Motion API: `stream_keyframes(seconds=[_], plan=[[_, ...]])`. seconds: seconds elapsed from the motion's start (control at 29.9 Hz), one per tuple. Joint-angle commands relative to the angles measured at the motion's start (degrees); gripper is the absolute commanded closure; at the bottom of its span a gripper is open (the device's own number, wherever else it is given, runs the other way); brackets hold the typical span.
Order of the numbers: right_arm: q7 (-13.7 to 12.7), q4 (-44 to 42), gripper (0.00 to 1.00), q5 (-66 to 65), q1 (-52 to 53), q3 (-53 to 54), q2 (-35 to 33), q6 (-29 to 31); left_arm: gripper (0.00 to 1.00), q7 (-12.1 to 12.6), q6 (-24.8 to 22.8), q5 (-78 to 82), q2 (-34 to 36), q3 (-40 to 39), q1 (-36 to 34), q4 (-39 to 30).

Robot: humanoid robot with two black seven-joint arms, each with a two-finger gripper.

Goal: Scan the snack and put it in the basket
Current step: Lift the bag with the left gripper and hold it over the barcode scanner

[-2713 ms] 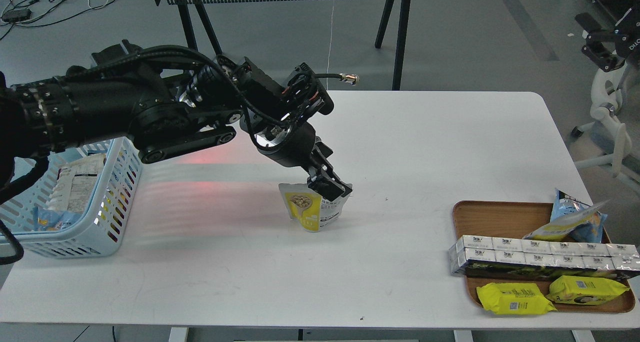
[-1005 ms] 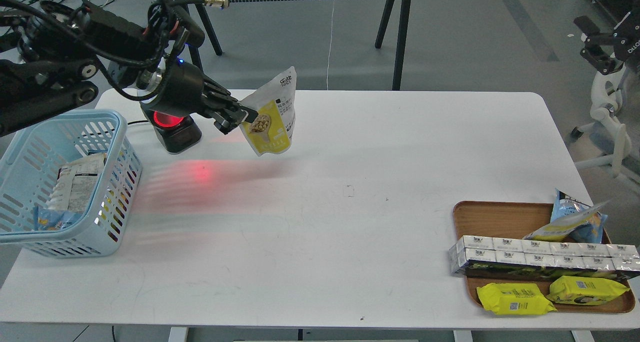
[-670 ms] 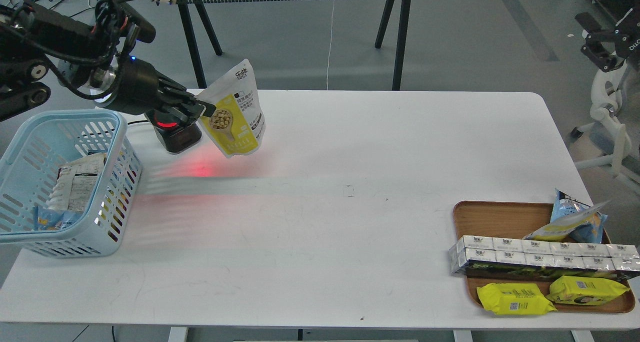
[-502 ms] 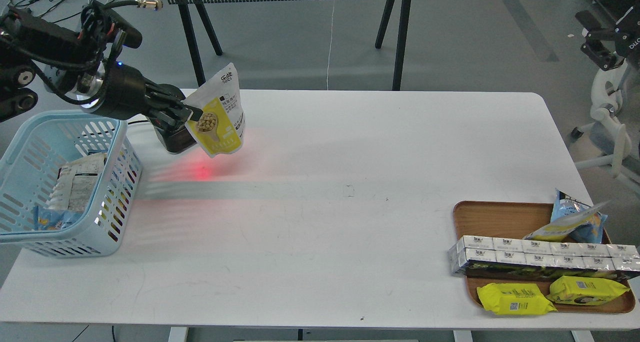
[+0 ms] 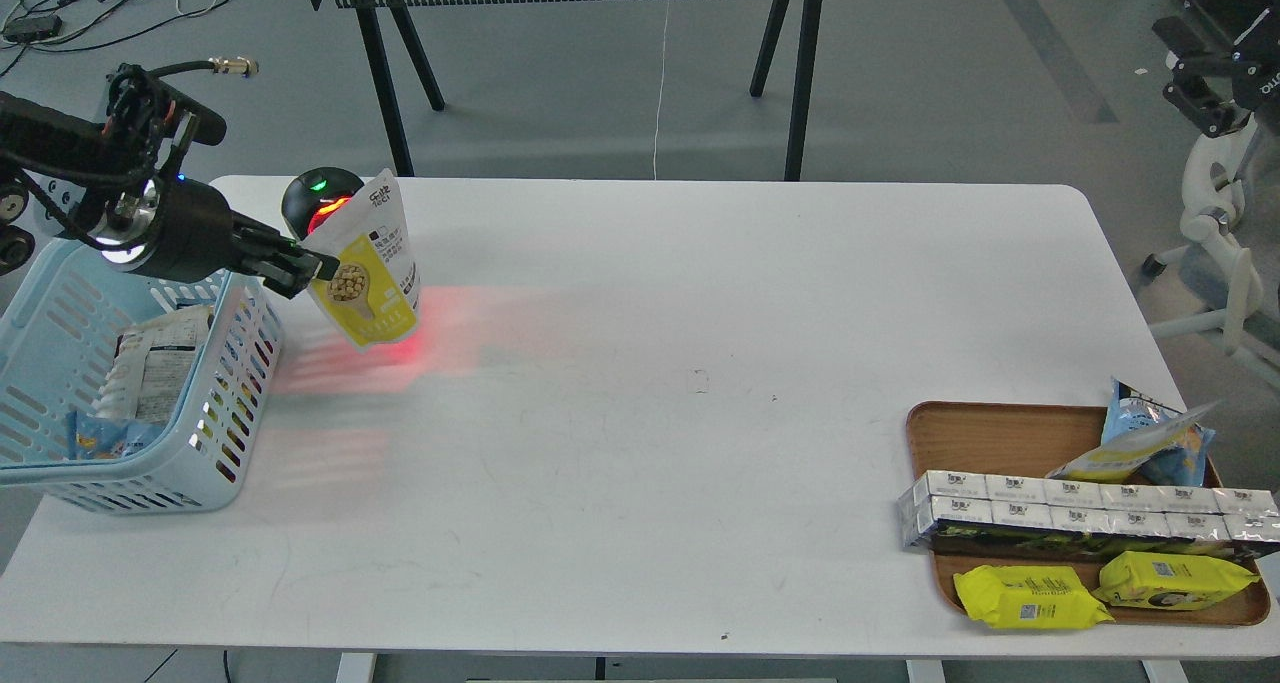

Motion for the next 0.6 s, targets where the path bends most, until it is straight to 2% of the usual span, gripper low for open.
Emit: stream_keyframes(seconds=[0.0, 0.23, 0.57], plan=[[0.0, -0.1, 0.02, 0.0, 0.0, 0.0, 0.1, 0.0, 0.99, 0.0, 0.0, -0.3, 2.7, -1.0, -1.2, -0.3], [0.0, -0.1, 0.02, 0.0, -0.1, 0.0, 0.6, 0.0, 0.99, 0.0, 0.0, -1.1, 4.6, -0.6, -8.5, -4.0], [0.0, -0.2, 0.02, 0.0, 0.0, 0.1, 0.9, 0.0, 0.99, 0.0, 0.0, -3.1, 3.3, -0.7, -8.9, -4.1]])
